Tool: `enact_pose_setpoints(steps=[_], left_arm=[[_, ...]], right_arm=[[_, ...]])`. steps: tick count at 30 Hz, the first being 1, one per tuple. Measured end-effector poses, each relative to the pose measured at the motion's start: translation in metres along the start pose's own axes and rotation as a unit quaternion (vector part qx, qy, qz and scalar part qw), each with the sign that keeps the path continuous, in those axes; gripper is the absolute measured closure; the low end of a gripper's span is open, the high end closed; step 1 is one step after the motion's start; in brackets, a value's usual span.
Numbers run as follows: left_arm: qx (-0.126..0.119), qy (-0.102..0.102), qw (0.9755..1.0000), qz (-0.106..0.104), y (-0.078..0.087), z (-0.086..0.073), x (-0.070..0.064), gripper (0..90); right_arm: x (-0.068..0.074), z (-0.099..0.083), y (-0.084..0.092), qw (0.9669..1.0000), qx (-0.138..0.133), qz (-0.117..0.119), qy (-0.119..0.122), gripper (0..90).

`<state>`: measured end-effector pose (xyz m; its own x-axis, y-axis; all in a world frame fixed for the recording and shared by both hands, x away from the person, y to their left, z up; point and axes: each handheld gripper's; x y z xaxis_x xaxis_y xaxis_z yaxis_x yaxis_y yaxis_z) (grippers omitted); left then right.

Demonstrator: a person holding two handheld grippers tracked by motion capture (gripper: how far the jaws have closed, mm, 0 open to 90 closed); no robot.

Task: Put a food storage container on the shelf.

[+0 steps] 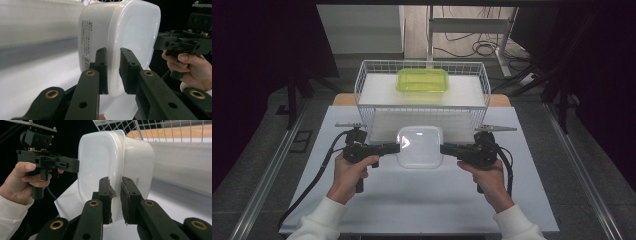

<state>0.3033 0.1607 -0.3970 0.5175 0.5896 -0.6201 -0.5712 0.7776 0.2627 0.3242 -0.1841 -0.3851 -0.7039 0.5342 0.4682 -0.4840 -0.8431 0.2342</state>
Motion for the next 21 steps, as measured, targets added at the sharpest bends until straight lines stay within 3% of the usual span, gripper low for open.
enact_pose_setpoints(steps=[5, 21], left_arm=[[-0.009, -0.015, 0.9998, 0.004, 0.004, 0.014, -0.008, 77.7], [-0.022, -0.031, 0.9993, 0.006, 0.011, 0.045, -0.019, 77.8]], right_arm=[[0.006, 0.017, 0.001, 0.9999, -0.006, 0.004, 0.011, 78.7], [0.013, 0.045, -0.003, 0.9995, -0.021, 0.015, 0.020, 78.9]])
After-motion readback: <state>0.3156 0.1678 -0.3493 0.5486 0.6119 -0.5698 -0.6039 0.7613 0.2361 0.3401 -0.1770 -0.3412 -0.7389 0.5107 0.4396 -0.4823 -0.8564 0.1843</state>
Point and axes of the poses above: each handheld gripper's, and its own axes: y roughly backward along the jaws, z roughly out of its top, x roughly to its left, and after that the axes turned 12 degrees about -x, right-handed
